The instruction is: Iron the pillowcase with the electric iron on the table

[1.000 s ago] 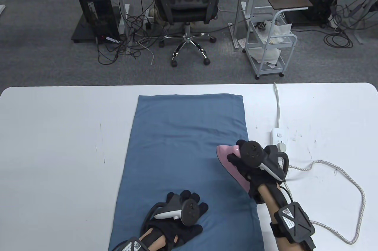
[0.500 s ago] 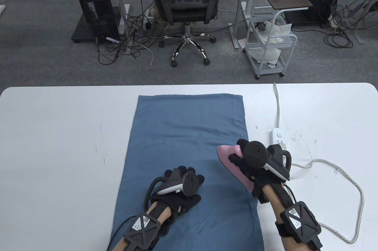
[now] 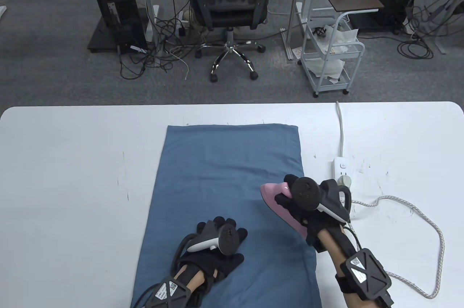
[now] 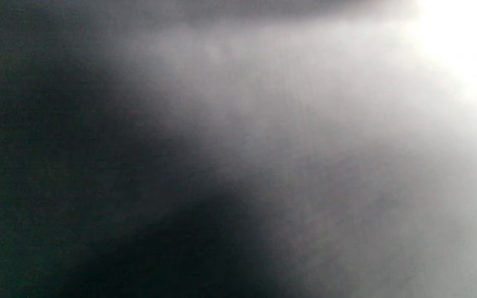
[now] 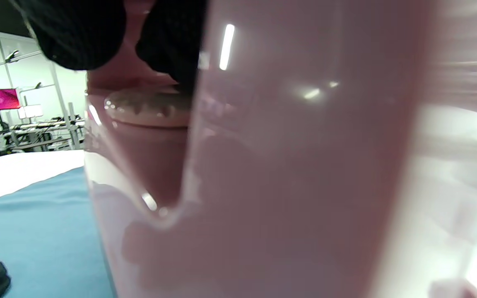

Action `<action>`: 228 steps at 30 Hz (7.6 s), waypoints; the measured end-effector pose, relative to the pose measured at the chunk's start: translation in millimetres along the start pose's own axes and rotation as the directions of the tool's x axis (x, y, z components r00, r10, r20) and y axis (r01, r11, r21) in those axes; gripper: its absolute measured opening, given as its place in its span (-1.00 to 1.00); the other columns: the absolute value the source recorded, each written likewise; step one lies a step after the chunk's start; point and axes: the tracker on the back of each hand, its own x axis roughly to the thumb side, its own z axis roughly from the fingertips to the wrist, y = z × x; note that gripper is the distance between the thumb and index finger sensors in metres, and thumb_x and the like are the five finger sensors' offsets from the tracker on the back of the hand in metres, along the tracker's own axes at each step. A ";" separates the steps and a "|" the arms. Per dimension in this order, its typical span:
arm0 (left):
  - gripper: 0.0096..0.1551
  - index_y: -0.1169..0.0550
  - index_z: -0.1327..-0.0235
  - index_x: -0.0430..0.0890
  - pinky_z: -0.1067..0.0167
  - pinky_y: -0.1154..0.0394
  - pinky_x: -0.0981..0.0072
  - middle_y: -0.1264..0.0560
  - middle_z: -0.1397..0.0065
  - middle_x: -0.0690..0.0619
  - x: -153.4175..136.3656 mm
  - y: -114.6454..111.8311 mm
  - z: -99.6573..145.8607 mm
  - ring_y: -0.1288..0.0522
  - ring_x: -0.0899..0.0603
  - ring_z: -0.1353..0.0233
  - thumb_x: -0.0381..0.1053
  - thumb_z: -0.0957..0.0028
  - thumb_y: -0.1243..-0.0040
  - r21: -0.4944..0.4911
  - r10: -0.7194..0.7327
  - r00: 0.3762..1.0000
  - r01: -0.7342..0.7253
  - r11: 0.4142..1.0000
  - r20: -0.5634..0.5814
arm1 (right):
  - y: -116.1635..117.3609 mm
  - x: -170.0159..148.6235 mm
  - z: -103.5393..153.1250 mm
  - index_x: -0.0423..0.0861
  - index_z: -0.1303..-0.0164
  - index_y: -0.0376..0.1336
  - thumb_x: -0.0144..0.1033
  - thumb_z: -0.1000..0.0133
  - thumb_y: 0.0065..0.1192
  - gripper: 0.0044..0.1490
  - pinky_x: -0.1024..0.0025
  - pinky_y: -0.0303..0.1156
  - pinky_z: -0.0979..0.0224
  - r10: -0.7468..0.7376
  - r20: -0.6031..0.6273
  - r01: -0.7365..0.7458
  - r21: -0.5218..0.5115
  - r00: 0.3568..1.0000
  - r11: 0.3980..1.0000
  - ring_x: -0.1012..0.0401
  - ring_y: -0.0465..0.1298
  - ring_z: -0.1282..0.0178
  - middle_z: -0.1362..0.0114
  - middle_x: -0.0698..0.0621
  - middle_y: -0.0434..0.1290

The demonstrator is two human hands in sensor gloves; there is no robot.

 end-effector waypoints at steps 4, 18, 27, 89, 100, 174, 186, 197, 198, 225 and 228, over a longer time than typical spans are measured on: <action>-0.14 0.56 -0.33 0.33 -0.27 0.68 -0.39 0.77 -0.44 0.12 4.0 -9.5 8.7 0.81 -0.19 -0.45 0.40 -0.04 0.49 -0.004 -0.005 1.000 0.005 1.000 0.004 | 17.0 17.2 2.0 -0.17 -0.40 0.23 0.15 -0.03 0.23 -0.14 0.23 0.66 0.00 0.047 0.073 -0.051 0.053 0.996 0.997 0.29 0.63 0.34 0.13 0.12 0.59; -0.14 0.57 -0.32 0.33 -0.27 0.70 -0.39 0.78 -0.43 0.13 4.3 -10.8 10.2 0.82 -0.19 -0.45 0.40 -0.04 0.50 -0.010 -0.007 1.000 0.007 1.000 0.005 | 58.0 31.2 -2.2 -0.16 -0.42 0.21 0.16 -0.03 0.20 -0.13 0.24 0.66 0.00 0.200 0.105 -0.214 0.151 0.974 0.965 0.31 0.62 0.35 0.14 0.13 0.58; -0.13 0.57 -0.32 0.33 -0.27 0.70 -0.39 0.78 -0.43 0.13 4.2 -11.1 10.1 0.82 -0.19 -0.45 0.40 -0.04 0.50 -0.011 -0.007 1.000 0.007 1.000 0.006 | 58.1 -14.5 -75.5 -0.14 -0.44 0.20 0.15 -0.02 0.21 -0.12 0.24 0.67 0.03 0.240 -0.212 -0.208 0.161 0.947 0.965 0.30 0.61 0.38 0.17 0.13 0.58; -0.13 0.58 -0.32 0.33 -0.26 0.71 -0.39 0.78 -0.43 0.13 4.5 -11.9 9.9 0.83 -0.18 -0.44 0.41 -0.03 0.51 -0.014 -0.008 1.000 0.008 1.000 0.006 | 77.1 72.3 -138.3 -0.17 -0.30 0.26 0.14 -0.01 0.25 -0.19 0.31 0.69 0.06 0.174 -0.086 -0.161 0.141 0.981 0.977 0.36 0.61 0.41 0.19 0.16 0.57; -0.13 0.58 -0.32 0.33 -0.27 0.71 -0.39 0.78 -0.43 0.13 4.6 -12.0 9.7 0.83 -0.18 -0.44 0.41 -0.03 0.51 -0.013 -0.008 1.000 0.008 1.000 0.007 | 71.5 117.6 -68.8 -0.15 -0.31 0.28 0.14 0.00 0.26 -0.19 0.29 0.69 0.04 0.126 0.257 -0.170 0.157 0.958 0.973 0.34 0.63 0.39 0.18 0.17 0.60; -0.13 0.58 -0.32 0.34 -0.27 0.71 -0.39 0.79 -0.43 0.14 4.6 -11.5 10.4 0.83 -0.18 -0.45 0.41 -0.03 0.51 -0.013 -0.012 1.000 0.012 1.000 0.004 | 102.8 191.5 -158.2 -0.17 -0.35 0.21 0.16 -0.04 0.17 -0.17 0.33 0.68 0.15 0.208 0.135 -0.229 0.167 0.969 0.959 0.36 0.60 0.45 0.20 0.16 0.56; -0.13 0.58 -0.32 0.34 -0.27 0.70 -0.39 0.78 -0.43 0.13 4.5 -11.4 10.6 0.82 -0.18 -0.45 0.41 -0.03 0.51 -0.012 -0.014 1.000 0.014 1.000 0.002 | 77.2 73.5 -107.1 -0.22 -0.35 0.20 0.15 -0.03 0.14 -0.14 0.30 0.68 0.15 0.309 -0.107 -0.289 0.169 0.945 0.942 0.35 0.62 0.45 0.19 0.13 0.57; -0.13 0.58 -0.32 0.33 -0.27 0.70 -0.39 0.78 -0.43 0.13 4.5 -11.5 10.3 0.82 -0.19 -0.45 0.41 -0.03 0.51 -0.012 -0.014 1.000 0.014 1.000 0.001 | 57.0 -15.0 -79.8 -0.18 -0.36 0.21 0.16 -0.01 0.18 -0.14 0.28 0.67 0.09 0.293 -0.261 -0.258 0.162 0.920 0.953 0.33 0.62 0.41 0.17 0.14 0.58; -0.13 0.58 -0.32 0.34 -0.27 0.70 -0.39 0.78 -0.43 0.14 4.4 -11.4 10.3 0.82 -0.19 -0.45 0.41 -0.03 0.51 -0.012 -0.014 1.000 0.014 1.000 0.001 | 54.0 -13.6 -77.5 -0.16 -0.36 0.22 0.15 0.00 0.20 -0.15 0.27 0.67 0.08 0.264 -0.241 -0.229 0.163 0.934 0.960 0.33 0.63 0.40 0.16 0.14 0.58; -0.13 0.58 -0.32 0.33 -0.28 0.70 -0.39 0.78 -0.43 0.14 4.5 -11.6 10.0 0.82 -0.18 -0.45 0.41 -0.03 0.52 -0.011 -0.017 1.000 0.017 1.000 0.000 | 54.4 -32.3 -70.8 -0.16 -0.40 0.19 0.14 0.01 0.14 -0.12 0.24 0.66 0.05 0.367 -0.341 -0.332 0.158 0.865 0.930 0.32 0.61 0.39 0.17 0.13 0.57; -0.13 0.58 -0.32 0.33 -0.28 0.70 -0.39 0.78 -0.43 0.14 4.5 -11.6 10.0 0.82 -0.18 -0.45 0.41 -0.03 0.52 -0.011 -0.017 1.000 0.017 1.000 0.000 | 52.9 -34.5 -70.4 -0.14 -0.39 0.21 0.16 0.01 0.17 -0.13 0.27 0.67 0.03 0.338 -0.349 -0.305 0.146 0.874 0.941 0.33 0.62 0.37 0.16 0.15 0.57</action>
